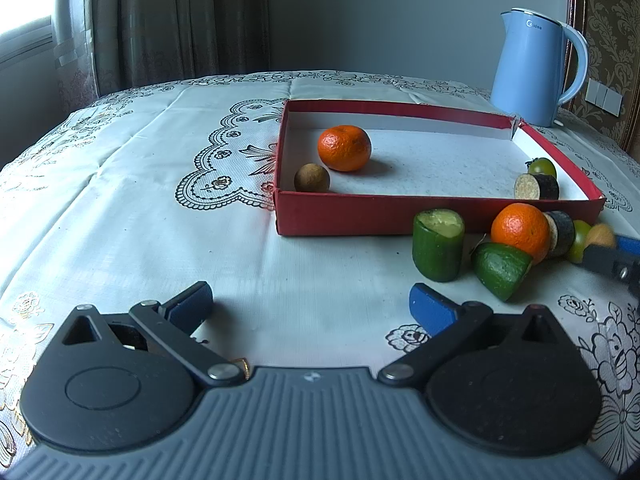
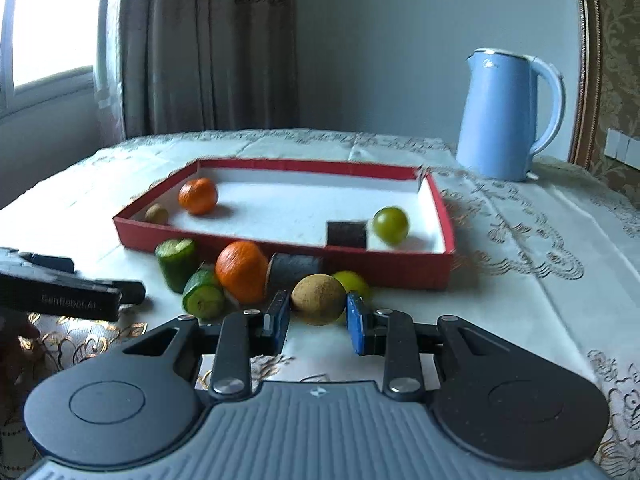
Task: Organize fruits
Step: 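Close the right tool on the small brown kiwi, then carry the kiwi over the box and open the right tool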
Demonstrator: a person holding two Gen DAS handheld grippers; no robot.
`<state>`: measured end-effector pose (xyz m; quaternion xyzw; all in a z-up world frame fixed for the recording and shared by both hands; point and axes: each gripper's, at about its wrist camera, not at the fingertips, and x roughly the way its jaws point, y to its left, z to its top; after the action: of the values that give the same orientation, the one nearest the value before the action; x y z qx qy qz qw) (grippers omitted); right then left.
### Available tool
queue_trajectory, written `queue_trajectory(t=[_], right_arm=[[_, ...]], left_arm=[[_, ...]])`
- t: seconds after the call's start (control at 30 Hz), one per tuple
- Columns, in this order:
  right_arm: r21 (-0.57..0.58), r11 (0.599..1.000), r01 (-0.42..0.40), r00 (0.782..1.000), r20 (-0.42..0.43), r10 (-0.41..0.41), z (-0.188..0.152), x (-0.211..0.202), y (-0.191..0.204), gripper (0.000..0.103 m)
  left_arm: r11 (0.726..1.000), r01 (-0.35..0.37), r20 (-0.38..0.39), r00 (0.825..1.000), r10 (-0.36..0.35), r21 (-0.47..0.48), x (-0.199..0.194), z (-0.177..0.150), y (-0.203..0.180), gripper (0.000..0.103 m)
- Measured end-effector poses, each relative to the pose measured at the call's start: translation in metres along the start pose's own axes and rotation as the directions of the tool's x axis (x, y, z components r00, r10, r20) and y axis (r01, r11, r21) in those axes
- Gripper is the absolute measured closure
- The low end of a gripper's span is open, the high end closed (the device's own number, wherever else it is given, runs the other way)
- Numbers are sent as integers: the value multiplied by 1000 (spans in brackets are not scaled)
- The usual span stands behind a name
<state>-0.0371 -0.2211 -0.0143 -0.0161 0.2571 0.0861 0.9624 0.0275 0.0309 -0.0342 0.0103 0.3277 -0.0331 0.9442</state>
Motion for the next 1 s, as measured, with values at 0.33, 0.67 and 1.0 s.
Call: queue_trajectory(t=[0.33,0.67,1.0], right_arm=[[17,998,62,997,48,-63,14,3,-20,74],[-10,996,93,993,79,-92,44,29,-27,74],[-99,990,97,995,9,-97,70,88,-19,73]], left_arm=[[1000,0,0,1000,0,0,0,0,0,0],[1000,0,1,1000,0,0,0,0,0,0],[1000,0,1,1000,0,0,0,0,0,0]])
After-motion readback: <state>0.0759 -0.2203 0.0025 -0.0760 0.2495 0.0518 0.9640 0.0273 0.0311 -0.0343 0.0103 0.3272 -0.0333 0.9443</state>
